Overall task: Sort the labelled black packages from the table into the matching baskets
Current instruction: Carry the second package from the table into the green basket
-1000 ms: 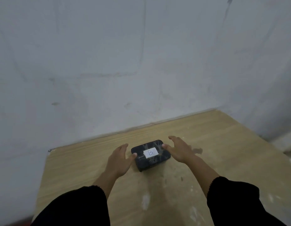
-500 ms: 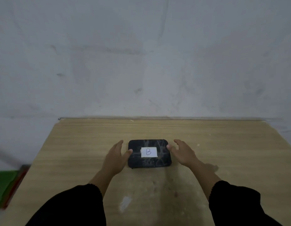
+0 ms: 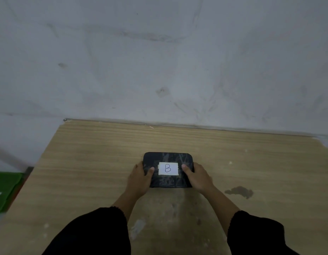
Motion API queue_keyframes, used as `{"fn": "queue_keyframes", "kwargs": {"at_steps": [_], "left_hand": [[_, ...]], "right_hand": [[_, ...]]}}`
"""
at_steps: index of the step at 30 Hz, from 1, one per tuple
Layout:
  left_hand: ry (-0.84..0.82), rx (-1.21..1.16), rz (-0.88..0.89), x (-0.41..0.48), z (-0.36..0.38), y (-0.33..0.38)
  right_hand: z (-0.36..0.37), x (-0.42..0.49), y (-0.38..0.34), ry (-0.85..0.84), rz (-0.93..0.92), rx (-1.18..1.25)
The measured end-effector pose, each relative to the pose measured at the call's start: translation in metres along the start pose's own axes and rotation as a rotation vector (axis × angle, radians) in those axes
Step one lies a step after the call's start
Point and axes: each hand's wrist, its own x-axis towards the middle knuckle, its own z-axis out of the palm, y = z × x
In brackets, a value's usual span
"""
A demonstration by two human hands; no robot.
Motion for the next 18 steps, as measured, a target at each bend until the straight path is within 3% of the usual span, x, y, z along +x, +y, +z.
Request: {"fn": "queue_keyframes", "kwargs": {"at_steps": [10, 18], "left_hand": [[0.192, -0.232, 0.124, -0.033, -0.065, 0.041], [0.397, -0.288, 0.16, -0.085, -0.147, 0.033]], "right_hand": [[-0.003, -0.019, -0.072, 0.031, -0.149, 0.242], [0.037, -0.045, -0.148, -0.101, -0.32, 0.328]]}}
